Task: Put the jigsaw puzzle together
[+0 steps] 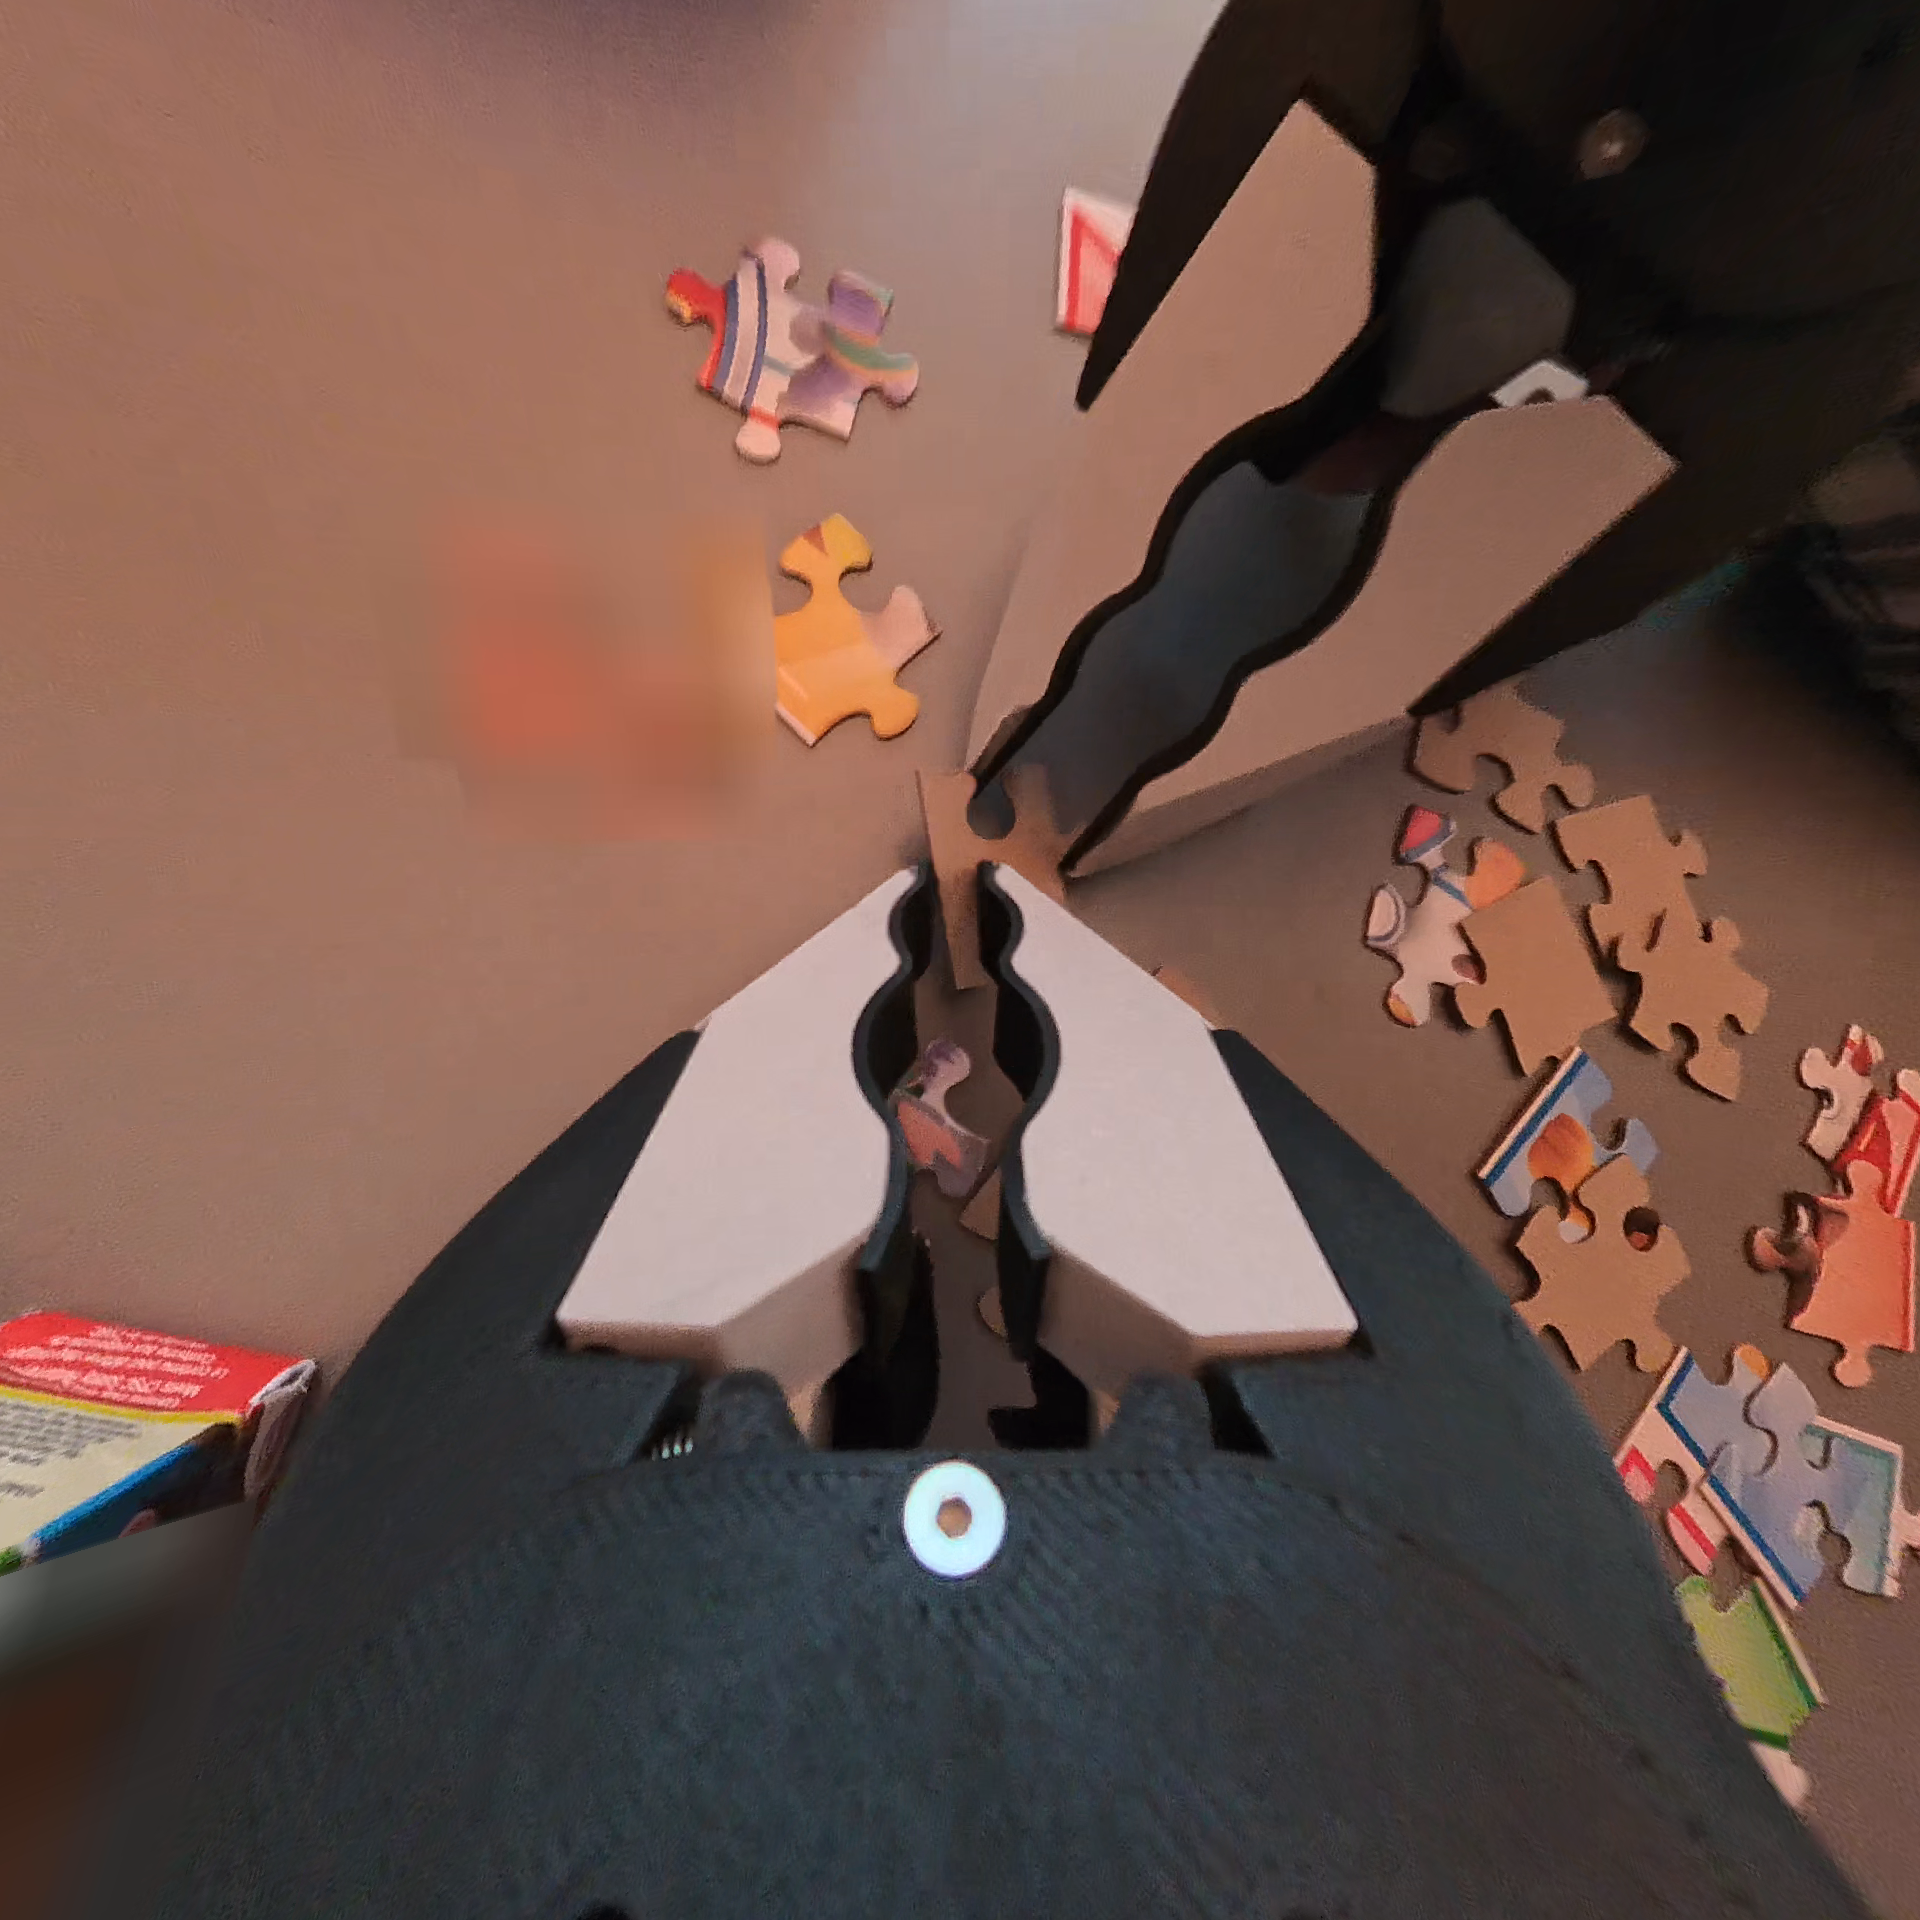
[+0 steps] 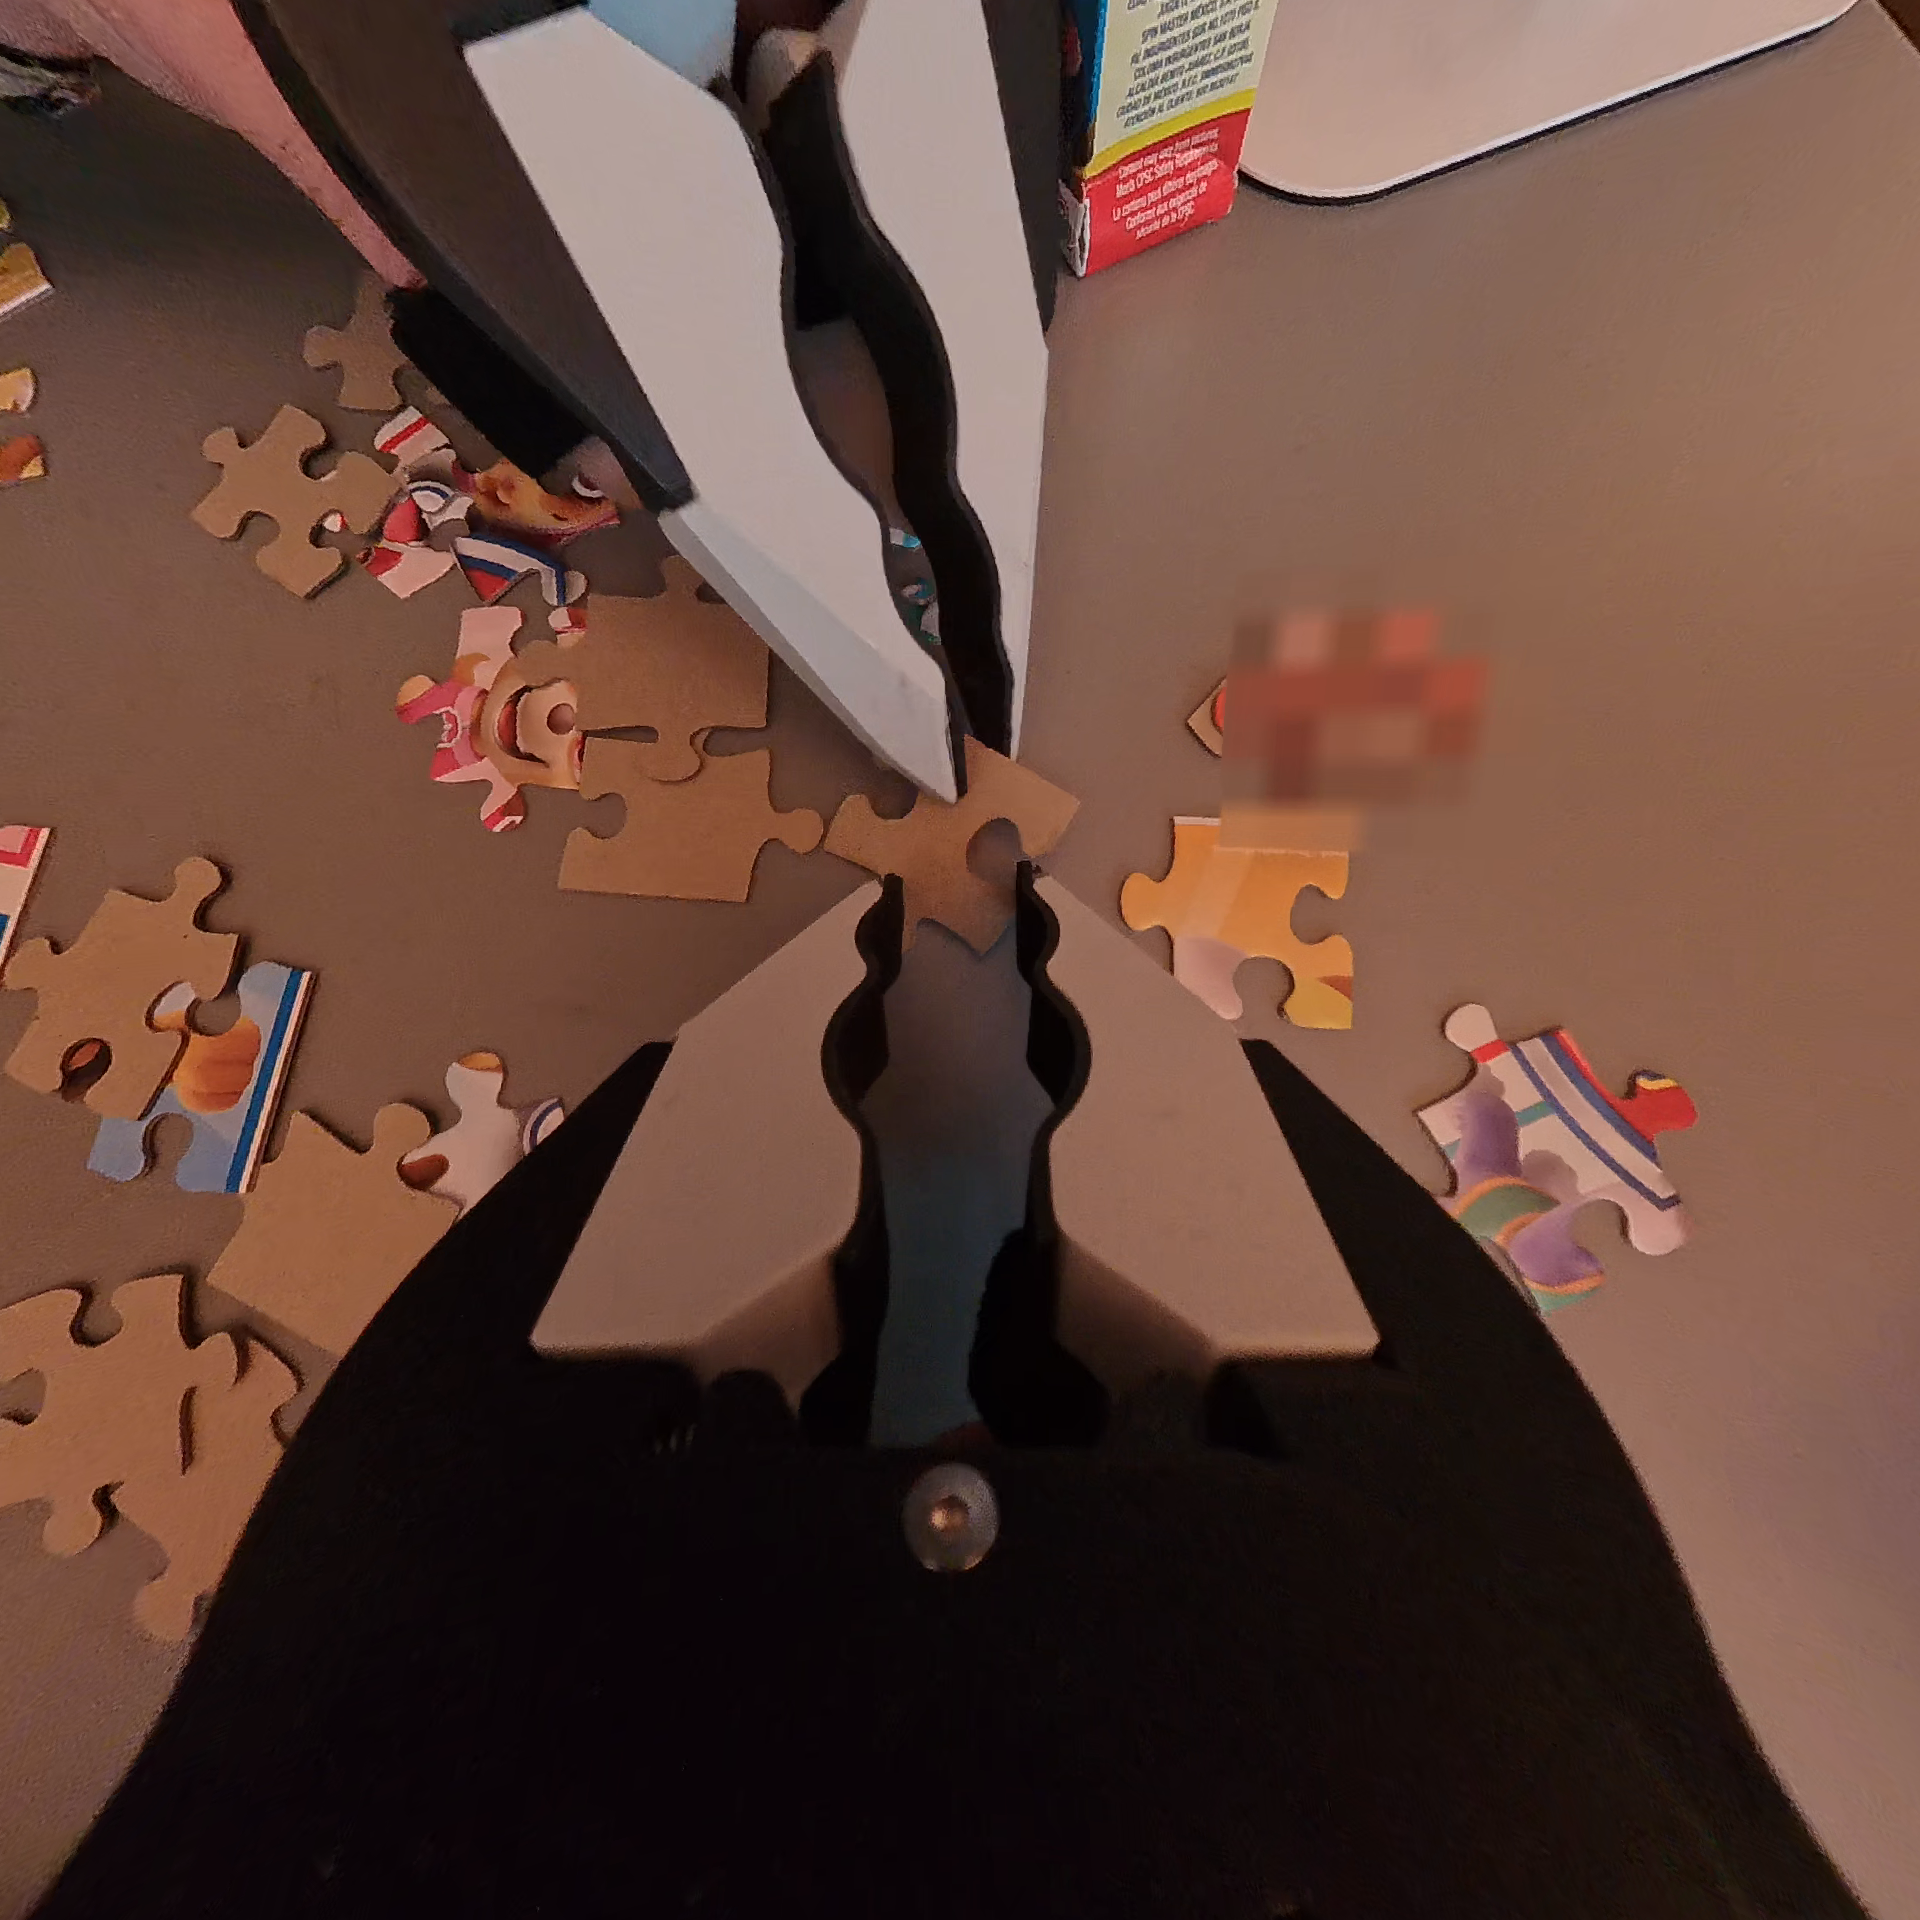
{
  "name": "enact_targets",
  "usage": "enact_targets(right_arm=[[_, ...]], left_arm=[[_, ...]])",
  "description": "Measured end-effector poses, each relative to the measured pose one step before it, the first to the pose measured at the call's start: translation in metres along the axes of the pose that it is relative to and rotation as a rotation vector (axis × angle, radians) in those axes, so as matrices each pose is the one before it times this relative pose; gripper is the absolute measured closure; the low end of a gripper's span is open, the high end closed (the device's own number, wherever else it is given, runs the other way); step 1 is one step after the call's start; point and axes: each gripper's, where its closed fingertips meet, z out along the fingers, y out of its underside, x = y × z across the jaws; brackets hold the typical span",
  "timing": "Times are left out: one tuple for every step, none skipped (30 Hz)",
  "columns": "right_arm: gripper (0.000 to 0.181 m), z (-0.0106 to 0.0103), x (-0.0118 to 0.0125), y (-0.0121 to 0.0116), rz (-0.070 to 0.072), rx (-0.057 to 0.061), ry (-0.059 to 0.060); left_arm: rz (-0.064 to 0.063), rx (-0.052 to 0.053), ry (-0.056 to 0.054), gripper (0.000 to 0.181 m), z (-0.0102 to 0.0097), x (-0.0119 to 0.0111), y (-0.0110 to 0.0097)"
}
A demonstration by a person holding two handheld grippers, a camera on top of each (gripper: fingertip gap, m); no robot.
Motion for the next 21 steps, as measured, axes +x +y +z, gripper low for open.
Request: enact_targets(right_arm=[[0.161, -0.00331, 0.00092, -0.0004, -0.0019, 0.004, 0.0034], [0.161, -0.00455, 0.00211, -0.00039, 0.003, 0.0062, 0.0065], [0.162, -0.00523, 0.00288, -0.00016, 0.006, 0.0073, 0.008], [0.162, -0.0055, 0.00262, 0.00069, 0.0057, 0.0044, 0.006], [0.162, -0.00657, 0.00378, 0.00169, 0.0071, 0.0002, 0.0126], [0.162, -0.00765, 0.00387, 0.00117, 0.0105, 0.0062, 0.0111], [0.163, -0.0083, 0.00359, 0.0001, 0.0182, 0.0159, 0.0039], [0.163, -0.00809, 0.00394, 0.00108, 0.0206, 0.0115, 0.0047], [0.163, -0.00764, 0.00607, 0.00305, 0.0143, 0.0013, 0.02], [0.163, -0.00637, 0.00539, 0.00321, 0.0101, 0.0009, 0.0178], [0.163, -0.00464, 0.00279, 0.00189, 0.0121, 0.0056, 0.003], [0.163, -0.00316, 0.00093, 0.00079, 0.0078, 0.0052, -0.0015], [0.163, -0.00162, -0.00117, 0.00004, -0.0016, 0.0028, -0.0058], [0.163, 0.00011, -0.00394, -0.00018, -0.0085, -0.0033, -0.0159], [0.162, 0.00144, -0.00506, -0.00017, -0.0166, -0.0078, -0.0167], [0.161, 0.00266, -0.00601, -0.0009, -0.0225, -0.0062, -0.0189], [0.161, 0.00388, -0.00758, -0.00168, -0.0209, -0.0037, -0.0279], [0.159, 0.00512, -0.00826, -0.00152, -0.0179, -0.0066, -0.0327], [0.156, 0.006, -0.00741, -0.00045, -0.0152, -0.0152, -0.0274], [0.153, 0.00644, -0.00683, 0.00017, -0.0165, -0.0189, -0.0237], [0.154, 0.00686, -0.00617, -0.00038, -0.0178, -0.0151, -0.021]], left_arm=[[0.0375, 0.0326, -0.0043, 0.177, -0.00336, 0.00418, -0.00507], [0.0426, 0.0226, -0.0247, 0.178, -0.00331, 0.00254, -0.00467], [0.0528, 0.0136, -0.0485, 0.179, -0.00305, 0.00023, -0.00439], [0.0795, 0.0178, -0.043, 0.181, -0.00284, 0.00321, -0.00598], [0.087, 0.003, -0.0264, 0.181, -0.00095, 0.00676, -0.00426], [0.0875, -0.0101, -0.0525, 0.181, 0.00081, 0.00406, -0.00247], [0.0824, -0.0316, -0.0201, 0.181, 0.00349, 0.00898, 0.0013], [0.0667, -0.0371, 0.027, 0.179, 0.00532, 0.01495, 0.00296], [0.0408, -0.0405, 0.0176, 0.177, 0.0058, 0.01126, 0.00385], [0.0273, -0.0451, 0.0105, 0.172, 0.00485, 0.00705, 0.00539], [0.0109, -0.0129, 0.0105, 0.163, 0.00147, 0.0038, 0.00158], [-0.0141, 0.0161, 0.0151, 0.158, -0.00312, 0.00082, -0.00152], [-0.0358, 0.0226, 0.0151, 0.159, -0.00546, -0.00187, -0.00161], [-0.036, 0.0223, 0.0272, 0.157, -0.00656, -0.00141, -0.00071], [-0.0351, 0.0049, 0.025, 0.154, -0.00623, -0.00266, 0.00255], [-0.0345, -0.0195, 0.0356, 0.149, -0.00496, -0.00138, 0.00675], [-0.0294, -0.0262, 0.0291, 0.142, -0.00388, -0.00171, 0.00796], [-0.0223, -0.0208, 0.0378, 0.134, -0.00269, 0.001, 0.00716], [-0.0212, -0.0282, 0.0615, 0.129, -0.00101, 0.00557, 0.00745], [-0.0123, -0.0187, 0.0358, 0.126, 0.00034, 0.00293, 0.00502], [0.0015, -0.0073, 0.0104, 0.125, 0.00189, 0.00032, 0.00271]])
